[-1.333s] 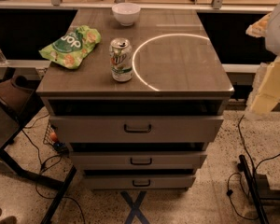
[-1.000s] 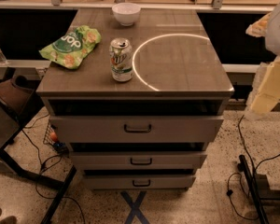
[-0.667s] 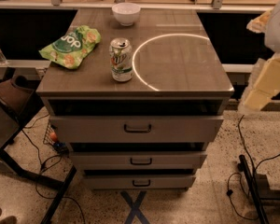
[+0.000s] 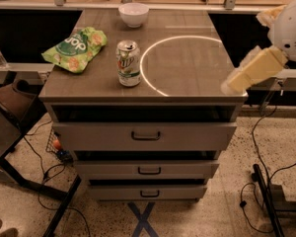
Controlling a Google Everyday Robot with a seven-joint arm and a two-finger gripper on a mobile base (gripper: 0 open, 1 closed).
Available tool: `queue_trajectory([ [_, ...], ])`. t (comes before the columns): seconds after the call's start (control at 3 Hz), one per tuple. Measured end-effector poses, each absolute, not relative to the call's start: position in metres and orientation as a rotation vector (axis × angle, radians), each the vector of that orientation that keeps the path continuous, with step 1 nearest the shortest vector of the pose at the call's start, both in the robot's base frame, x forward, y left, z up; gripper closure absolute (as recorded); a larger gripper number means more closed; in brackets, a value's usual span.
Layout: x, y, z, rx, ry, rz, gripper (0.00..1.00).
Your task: Move 7up can near white bowl
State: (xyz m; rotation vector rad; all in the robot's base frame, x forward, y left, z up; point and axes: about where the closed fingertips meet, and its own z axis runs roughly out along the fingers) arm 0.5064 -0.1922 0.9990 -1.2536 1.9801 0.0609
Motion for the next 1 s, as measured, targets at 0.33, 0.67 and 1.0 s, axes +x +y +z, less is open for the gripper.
queue_trajectory([
  [0.33,0.536,-0.175,0.988,-1.102,1.870,0.201,0.00],
  [0.67,0.556,-0.145,0.982,-0.944,1.760,0.335,0.00],
  [1.0,0.566,-0.129,1.004,-0.867,1.700,0.367,0.00],
])
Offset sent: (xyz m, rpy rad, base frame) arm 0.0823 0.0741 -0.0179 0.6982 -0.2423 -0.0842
